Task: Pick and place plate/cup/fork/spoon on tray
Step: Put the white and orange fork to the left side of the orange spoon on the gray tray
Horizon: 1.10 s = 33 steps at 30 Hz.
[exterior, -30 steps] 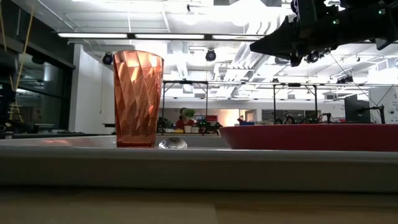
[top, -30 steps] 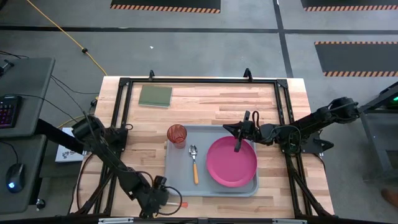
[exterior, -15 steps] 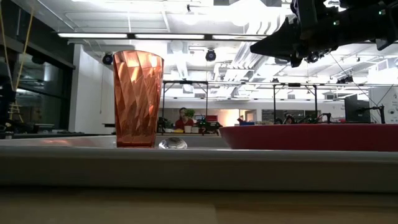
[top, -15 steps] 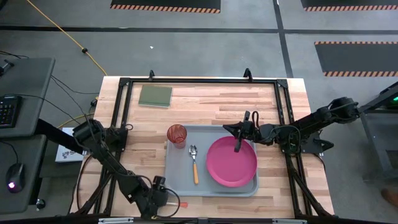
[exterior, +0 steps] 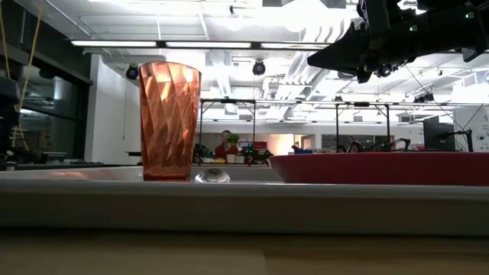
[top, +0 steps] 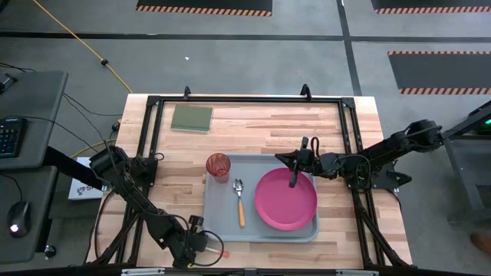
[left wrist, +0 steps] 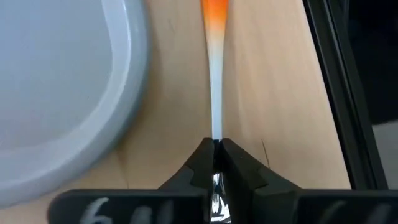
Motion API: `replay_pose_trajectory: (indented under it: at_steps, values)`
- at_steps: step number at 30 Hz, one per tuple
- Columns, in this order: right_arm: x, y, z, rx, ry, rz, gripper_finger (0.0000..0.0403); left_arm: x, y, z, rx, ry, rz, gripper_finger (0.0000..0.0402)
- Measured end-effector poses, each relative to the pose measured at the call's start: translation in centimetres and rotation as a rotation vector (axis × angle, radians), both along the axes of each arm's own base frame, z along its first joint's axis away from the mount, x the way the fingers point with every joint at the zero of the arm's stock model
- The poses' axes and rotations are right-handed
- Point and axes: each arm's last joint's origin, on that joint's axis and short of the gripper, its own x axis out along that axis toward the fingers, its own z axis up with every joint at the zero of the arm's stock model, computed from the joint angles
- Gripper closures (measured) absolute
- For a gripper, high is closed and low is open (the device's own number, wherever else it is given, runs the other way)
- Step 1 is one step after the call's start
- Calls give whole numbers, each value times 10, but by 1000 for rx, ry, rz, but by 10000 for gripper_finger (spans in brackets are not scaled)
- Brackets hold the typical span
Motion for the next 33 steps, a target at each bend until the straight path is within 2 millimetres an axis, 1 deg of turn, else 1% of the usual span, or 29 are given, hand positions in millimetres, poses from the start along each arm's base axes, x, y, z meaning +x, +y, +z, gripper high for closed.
replay_pose_trajectory:
  at_steps: [4, 6, 8, 11, 14, 16, 18, 21, 26, 29, 33]
  values:
    - [0, 0, 0, -5, 1, 0, 403, -8, 3, 11, -25, 59, -60, 389]
    - [0, 0, 0, -5, 2, -2, 403, -14, 7, 24, -36, 87, -93, 393]
    - [0, 0, 0, -6, 3, -3, 403, -16, 10, 47, -27, 98, -122, 396]
    - [0, 0, 0, -8, 6, -4, 403, -20, 22, 83, 108, 97, -171, 396]
    - [0, 0, 0, -8, 6, -4, 403, -11, 32, 114, 232, 58, -274, 397]
    - [0, 0, 0, -8, 7, -4, 403, 1, 40, 126, 292, 59, -353, 398]
    - [0, 0, -1, -8, 8, -4, 403, 17, 47, 129, 342, 75, -429, 397]
    - [0, 0, -1, -9, 9, -6, 403, 43, 56, 127, 415, 76, -572, 393]
    - [0, 0, -2, -6, 16, -5, 403, 83, 68, 115, 623, 57, -829, 390]
    - [0, 0, -3, 4, 27, -6, 403, 101, 72, 107, 703, 66, -945, 391]
    - [0, 0, -5, 21, 39, -8, 403, 115, 78, 89, 708, 98, -1040, 391]
